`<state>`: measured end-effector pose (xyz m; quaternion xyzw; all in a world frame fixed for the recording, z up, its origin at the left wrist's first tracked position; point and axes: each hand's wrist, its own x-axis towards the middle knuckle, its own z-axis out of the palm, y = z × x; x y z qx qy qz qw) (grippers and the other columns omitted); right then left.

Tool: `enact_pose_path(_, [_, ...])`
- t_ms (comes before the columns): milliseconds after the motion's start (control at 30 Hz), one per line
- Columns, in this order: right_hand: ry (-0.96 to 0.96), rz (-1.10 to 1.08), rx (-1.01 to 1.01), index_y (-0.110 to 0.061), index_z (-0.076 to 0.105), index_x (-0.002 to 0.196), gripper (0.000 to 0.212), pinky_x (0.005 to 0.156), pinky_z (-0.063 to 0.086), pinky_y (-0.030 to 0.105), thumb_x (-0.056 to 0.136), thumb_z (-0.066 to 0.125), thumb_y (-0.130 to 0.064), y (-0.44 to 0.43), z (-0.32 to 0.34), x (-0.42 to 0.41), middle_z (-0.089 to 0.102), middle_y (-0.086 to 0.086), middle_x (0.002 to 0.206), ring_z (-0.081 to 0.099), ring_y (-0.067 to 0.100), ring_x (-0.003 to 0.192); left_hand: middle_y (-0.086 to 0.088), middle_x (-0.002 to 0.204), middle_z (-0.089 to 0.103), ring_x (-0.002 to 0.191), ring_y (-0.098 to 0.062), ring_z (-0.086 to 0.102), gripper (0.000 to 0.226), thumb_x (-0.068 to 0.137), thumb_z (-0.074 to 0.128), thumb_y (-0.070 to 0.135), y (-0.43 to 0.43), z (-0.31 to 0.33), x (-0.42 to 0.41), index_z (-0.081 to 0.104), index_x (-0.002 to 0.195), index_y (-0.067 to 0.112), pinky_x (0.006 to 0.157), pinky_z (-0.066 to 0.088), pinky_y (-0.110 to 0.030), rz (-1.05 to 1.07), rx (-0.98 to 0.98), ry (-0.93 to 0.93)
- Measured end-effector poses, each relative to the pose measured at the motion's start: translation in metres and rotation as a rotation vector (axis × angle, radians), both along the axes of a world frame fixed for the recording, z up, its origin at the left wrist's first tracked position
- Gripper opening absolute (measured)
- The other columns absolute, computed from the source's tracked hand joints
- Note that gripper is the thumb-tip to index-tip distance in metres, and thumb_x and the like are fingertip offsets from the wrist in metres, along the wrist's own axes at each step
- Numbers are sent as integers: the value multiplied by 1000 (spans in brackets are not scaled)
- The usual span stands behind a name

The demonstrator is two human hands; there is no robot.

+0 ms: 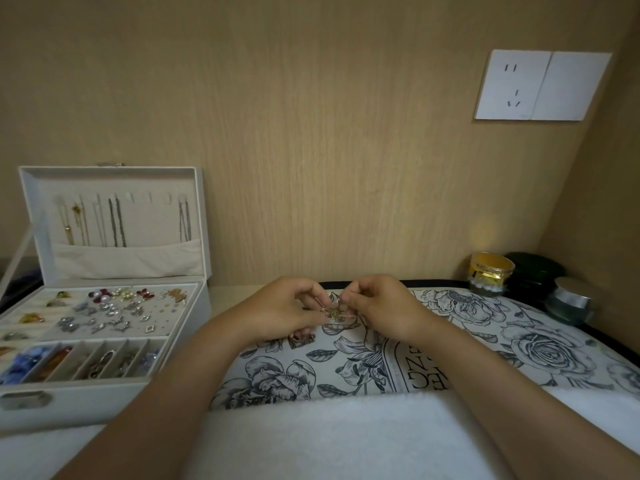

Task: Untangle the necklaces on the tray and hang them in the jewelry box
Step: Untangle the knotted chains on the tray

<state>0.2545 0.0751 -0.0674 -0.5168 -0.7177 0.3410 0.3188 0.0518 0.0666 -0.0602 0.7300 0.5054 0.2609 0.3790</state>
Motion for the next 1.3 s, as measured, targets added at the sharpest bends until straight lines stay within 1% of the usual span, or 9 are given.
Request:
enact_pose_path(167, [62,-42,94,-20,64,87,19,53,41,12,103,54,-25,-2,-2,-5,66,-7,66,49,-5,48,0,72,73,61,-8,66,9,82,80,18,1,-6,4,71,85,18,57,50,-21,162,182,-40])
enact_pose_path(367, [41,-78,99,-17,63,95,16,49,36,10,104,52,-24,1,-5,-3,70,0,73,50,-5,44,7,94,74,84,-12,69,10,92,68,22,4,-18,3,66,86,30,86,58,-42,162,279,-70])
enact_pose_path(600, [212,-8,108,-12,59,99,15,43,33,12,105,47,-19,-5,3,-6,69,4,72,43,1,39,15,109,72,108,-2,64,23,98,58,14,-3,-30,15,60,112,32,101,49,-34,113,168,-199])
enact_pose_path(667, [292,7,129,-12,57,98,14,42,32,11,106,45,-16,-4,5,-6,68,6,72,42,2,38,12,106,73,104,-4,66,22,97,60,17,-3,-32,17,66,115,29,98,52,-34,98,134,-178])
enact_pose_path(833, [441,-101,116,-12,57,100,14,36,30,20,106,45,-17,1,3,-5,74,7,77,33,7,34,2,90,76,76,-12,70,7,93,68,19,-7,-28,19,74,92,22,75,57,-29,174,131,-273])
enact_pose_path(933, [436,-204,135,-12,60,101,14,39,35,15,105,48,-17,3,1,-4,76,6,81,41,2,36,-4,85,75,82,-22,71,14,91,67,23,-5,-26,16,70,78,23,82,55,-39,292,120,-282])
enact_pose_path(1033, [387,-250,130,-14,62,100,13,41,38,24,104,51,-20,6,-3,-1,77,0,80,40,14,44,-6,77,73,88,-32,67,41,94,49,7,-2,-21,18,65,59,22,84,51,-41,305,0,-554])
enact_pose_path(1133, [337,-267,119,-15,63,99,15,43,38,23,104,50,-21,8,-5,2,76,-1,79,39,14,44,-9,63,61,73,-27,57,38,94,31,-10,-2,-13,21,48,63,5,78,47,-38,311,-112,-979])
enact_pose_path(1300, [268,-240,87,-13,63,98,15,39,33,21,104,49,-17,7,-8,1,74,1,74,34,5,36,-4,61,39,59,-19,41,27,97,37,6,-5,-12,13,40,71,13,78,50,-38,325,-209,-1254])
